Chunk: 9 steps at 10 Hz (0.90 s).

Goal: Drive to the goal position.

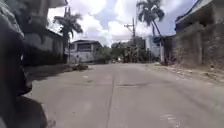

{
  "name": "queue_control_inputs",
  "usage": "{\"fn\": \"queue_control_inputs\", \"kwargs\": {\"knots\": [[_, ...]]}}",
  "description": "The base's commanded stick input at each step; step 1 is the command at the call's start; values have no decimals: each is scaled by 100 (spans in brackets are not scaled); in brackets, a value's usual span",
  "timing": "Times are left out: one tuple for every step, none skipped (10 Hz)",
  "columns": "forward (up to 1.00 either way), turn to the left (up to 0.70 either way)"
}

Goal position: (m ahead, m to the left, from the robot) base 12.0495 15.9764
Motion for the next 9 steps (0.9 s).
{"fn": "queue_control_inputs", "kwargs": {"knots": [[100,0],[100,0],[100,0],[100,0],[100,0],[100,0],[100,0],[100,0],[100,0]]}}
